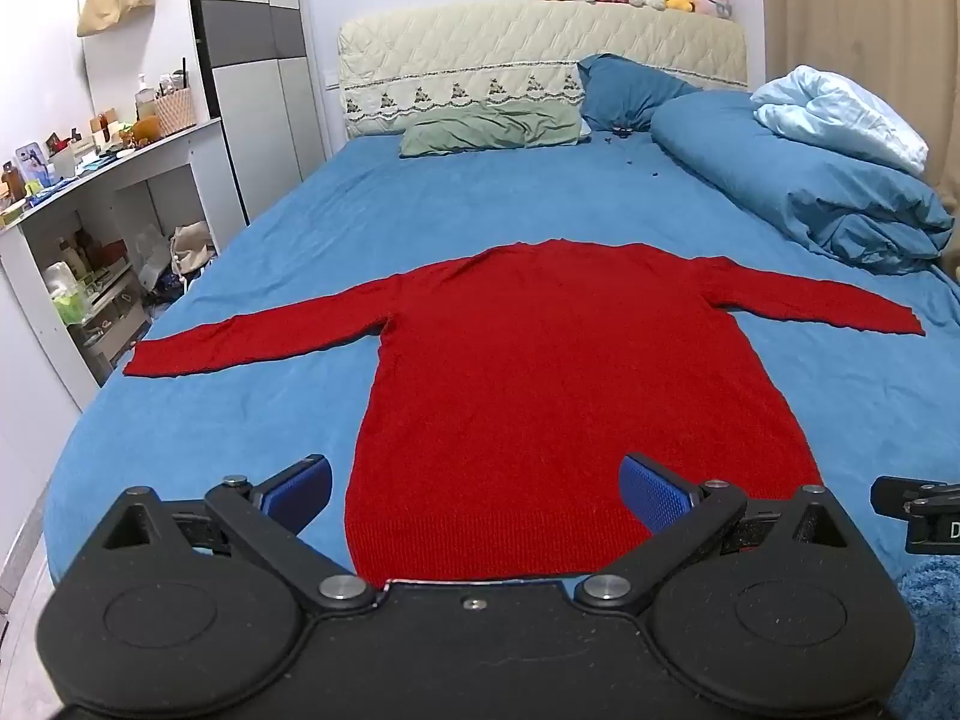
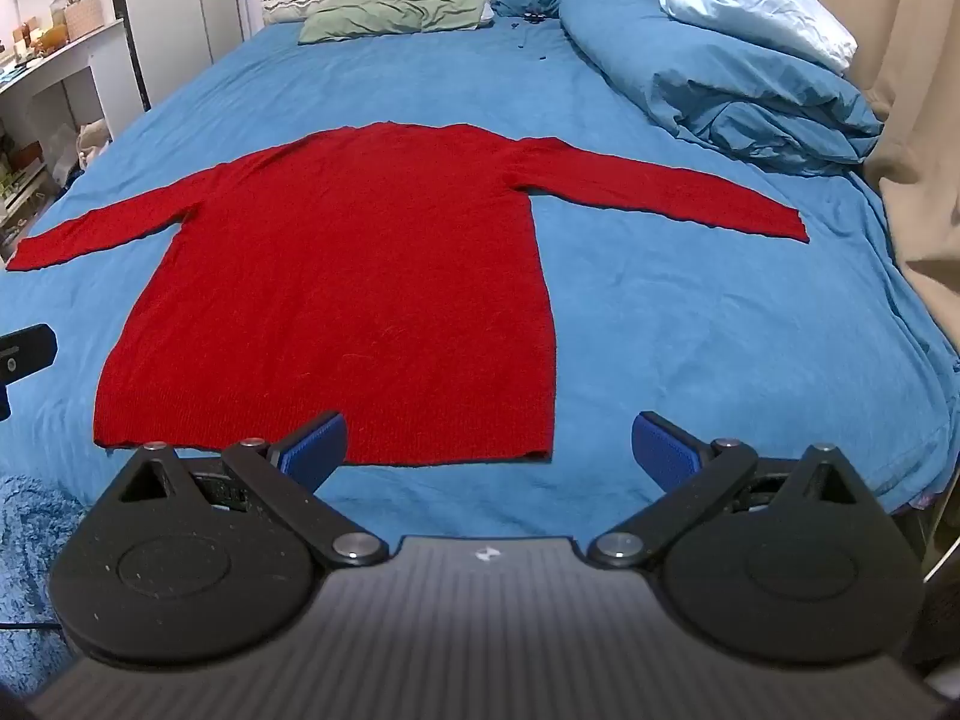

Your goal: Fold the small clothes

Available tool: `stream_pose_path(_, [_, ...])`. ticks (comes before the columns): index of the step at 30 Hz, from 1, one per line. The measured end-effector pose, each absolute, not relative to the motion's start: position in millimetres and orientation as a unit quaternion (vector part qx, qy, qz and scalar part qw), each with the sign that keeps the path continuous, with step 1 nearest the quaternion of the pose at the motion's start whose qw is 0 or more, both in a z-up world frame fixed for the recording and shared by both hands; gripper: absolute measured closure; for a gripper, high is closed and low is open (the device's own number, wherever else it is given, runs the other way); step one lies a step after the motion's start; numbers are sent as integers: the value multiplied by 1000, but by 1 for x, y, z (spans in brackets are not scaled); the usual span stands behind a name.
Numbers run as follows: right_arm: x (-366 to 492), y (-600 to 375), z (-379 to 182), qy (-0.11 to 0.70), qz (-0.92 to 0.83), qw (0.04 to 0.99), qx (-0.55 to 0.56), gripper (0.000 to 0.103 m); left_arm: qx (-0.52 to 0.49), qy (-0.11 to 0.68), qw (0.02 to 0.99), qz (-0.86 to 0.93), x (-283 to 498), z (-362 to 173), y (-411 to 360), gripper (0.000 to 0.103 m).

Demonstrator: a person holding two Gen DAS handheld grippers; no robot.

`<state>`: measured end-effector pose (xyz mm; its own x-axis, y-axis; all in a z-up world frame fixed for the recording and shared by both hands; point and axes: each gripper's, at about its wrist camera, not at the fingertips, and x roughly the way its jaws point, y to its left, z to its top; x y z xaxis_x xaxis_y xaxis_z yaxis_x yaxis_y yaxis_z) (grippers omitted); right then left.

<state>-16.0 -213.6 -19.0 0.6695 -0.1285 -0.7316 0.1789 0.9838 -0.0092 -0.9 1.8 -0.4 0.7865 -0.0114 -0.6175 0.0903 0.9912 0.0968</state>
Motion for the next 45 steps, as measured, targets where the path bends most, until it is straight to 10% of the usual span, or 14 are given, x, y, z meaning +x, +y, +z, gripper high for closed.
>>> stream_pose_path(45, [-11,-201,-18,400,-82,912,30,0,57,323,944,-23,-3,0,4,0])
